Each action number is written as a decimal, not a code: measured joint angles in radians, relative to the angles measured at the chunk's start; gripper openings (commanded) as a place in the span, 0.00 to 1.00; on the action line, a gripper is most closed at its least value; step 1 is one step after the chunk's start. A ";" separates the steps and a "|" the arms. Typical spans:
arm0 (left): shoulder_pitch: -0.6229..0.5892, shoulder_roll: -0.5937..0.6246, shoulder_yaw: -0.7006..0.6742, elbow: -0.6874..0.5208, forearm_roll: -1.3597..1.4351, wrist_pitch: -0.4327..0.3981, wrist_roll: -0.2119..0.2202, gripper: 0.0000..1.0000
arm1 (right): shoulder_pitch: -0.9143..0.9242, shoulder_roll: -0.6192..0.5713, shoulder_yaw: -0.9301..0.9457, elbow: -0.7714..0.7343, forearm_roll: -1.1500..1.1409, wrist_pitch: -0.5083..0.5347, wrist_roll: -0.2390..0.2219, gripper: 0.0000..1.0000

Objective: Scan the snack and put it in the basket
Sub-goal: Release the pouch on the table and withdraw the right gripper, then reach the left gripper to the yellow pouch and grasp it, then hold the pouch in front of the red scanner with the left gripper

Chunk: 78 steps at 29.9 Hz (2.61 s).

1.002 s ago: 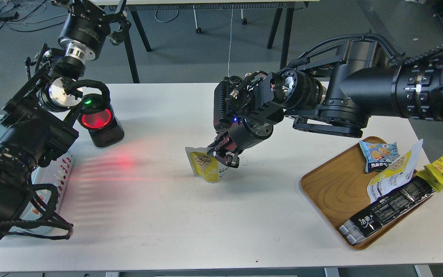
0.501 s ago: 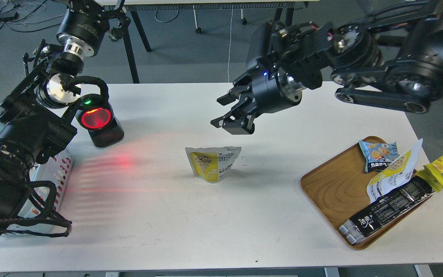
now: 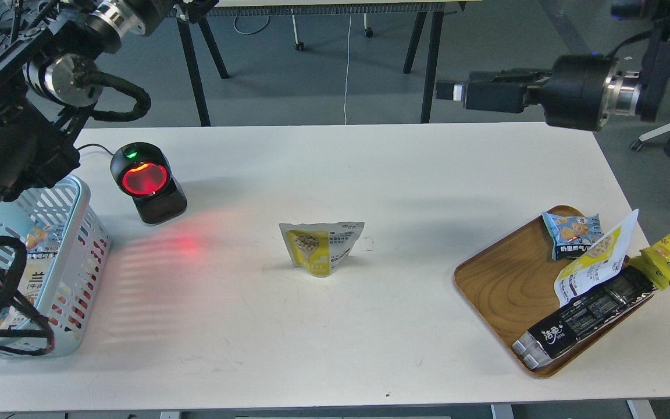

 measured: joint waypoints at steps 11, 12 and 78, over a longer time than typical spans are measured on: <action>-0.054 0.091 0.026 -0.505 0.728 0.000 0.027 0.87 | -0.262 0.005 0.191 -0.244 0.725 0.048 0.000 0.98; -0.054 0.094 0.026 -0.546 0.779 0.000 0.026 0.86 | -0.280 0.010 0.198 -0.262 0.796 0.067 0.000 0.98; 0.268 0.437 0.141 -0.910 1.987 0.000 -0.179 0.00 | -0.684 0.169 0.545 -0.511 1.304 0.351 0.000 0.98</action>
